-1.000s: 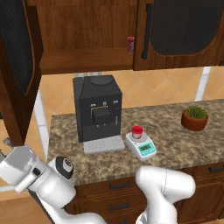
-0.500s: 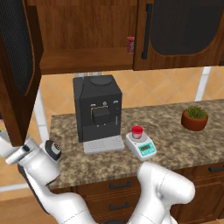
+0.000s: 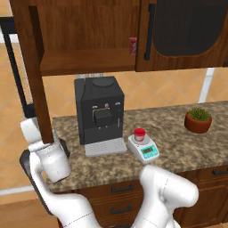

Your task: Pick the jam and place it on the digital scale for weighing, and close the cabinet.

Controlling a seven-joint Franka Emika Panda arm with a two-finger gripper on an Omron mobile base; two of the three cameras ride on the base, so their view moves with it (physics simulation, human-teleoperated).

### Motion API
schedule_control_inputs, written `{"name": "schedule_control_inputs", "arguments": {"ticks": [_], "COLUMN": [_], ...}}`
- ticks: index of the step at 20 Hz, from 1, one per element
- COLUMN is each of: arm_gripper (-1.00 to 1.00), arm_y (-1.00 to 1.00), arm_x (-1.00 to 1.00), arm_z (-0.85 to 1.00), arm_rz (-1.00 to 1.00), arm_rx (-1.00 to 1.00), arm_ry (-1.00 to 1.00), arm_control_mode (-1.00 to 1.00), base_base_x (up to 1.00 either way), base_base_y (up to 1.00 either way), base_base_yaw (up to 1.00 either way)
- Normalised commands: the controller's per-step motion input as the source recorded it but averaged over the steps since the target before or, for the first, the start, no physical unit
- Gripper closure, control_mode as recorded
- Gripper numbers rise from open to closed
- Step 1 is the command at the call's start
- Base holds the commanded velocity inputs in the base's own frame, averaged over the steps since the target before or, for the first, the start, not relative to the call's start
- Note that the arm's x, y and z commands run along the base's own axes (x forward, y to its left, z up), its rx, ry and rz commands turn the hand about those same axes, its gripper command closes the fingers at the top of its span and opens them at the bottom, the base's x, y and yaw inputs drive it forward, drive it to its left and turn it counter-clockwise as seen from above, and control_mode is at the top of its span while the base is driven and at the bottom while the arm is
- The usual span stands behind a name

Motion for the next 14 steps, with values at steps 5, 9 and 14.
{"name": "schedule_control_inputs", "arguments": {"ticks": [5,9,14], "arm_gripper": [-1.00,-1.00,-1.00], "arm_y": [-1.00,-1.00,-1.00], "arm_x": [-0.26,-0.23,-0.08], "arm_z": [0.17,0.28,0.39], "arm_rz": [-0.01,0.00,0.00], "arm_rx": [0.37,0.33,0.30], "arm_ry": [-0.08,0.00,0.00], "arm_control_mode": [-1.00,-1.00,-1.00], "base_base_x": [0.00,0.00,0.00], "base_base_y": [0.00,0.00,0.00], "base_base_yaw": [0.00,0.00,0.00]}}
